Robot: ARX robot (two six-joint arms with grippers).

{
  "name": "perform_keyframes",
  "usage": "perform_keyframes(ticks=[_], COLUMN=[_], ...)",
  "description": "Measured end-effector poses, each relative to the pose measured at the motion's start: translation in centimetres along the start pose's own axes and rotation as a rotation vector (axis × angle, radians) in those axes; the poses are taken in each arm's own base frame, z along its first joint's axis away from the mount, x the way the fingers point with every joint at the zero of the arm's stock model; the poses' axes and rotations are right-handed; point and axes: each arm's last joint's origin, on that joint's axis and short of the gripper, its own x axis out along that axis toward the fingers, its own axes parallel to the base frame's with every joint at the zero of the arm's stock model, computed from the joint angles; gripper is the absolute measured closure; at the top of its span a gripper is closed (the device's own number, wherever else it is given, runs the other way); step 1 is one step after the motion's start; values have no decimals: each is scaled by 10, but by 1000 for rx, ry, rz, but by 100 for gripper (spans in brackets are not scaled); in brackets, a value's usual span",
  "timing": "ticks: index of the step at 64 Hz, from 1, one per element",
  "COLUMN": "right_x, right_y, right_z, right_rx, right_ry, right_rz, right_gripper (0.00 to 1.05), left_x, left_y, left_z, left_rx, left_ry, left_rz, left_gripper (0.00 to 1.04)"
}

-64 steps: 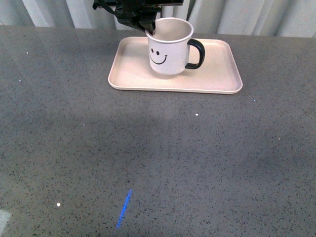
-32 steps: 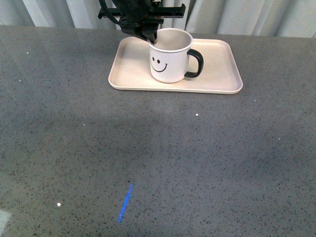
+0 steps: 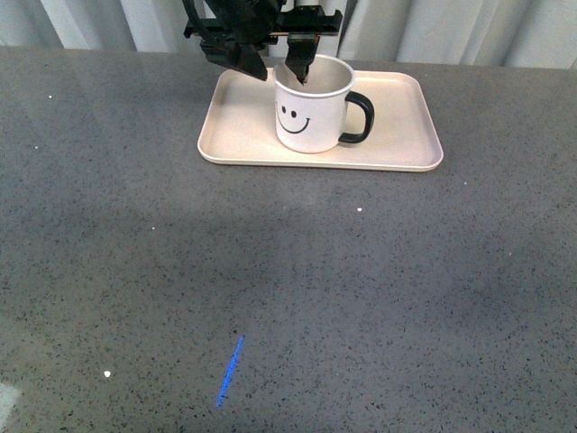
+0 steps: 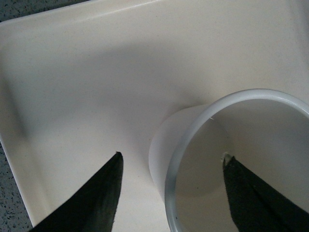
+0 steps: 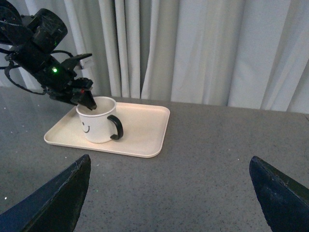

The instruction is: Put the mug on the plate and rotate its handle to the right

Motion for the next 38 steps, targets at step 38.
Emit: perform_keyframes(ticks=[38], right_x=[0], right_y=[0], right_z=[0], right_rx=[0], right_ry=[0], right_rz=[-1], right_gripper=[9], left_x=[-201], left_y=[40], left_z=[-53], left_rx=[-46], left_ry=[-926], left_rz=[467], left_gripper=[40])
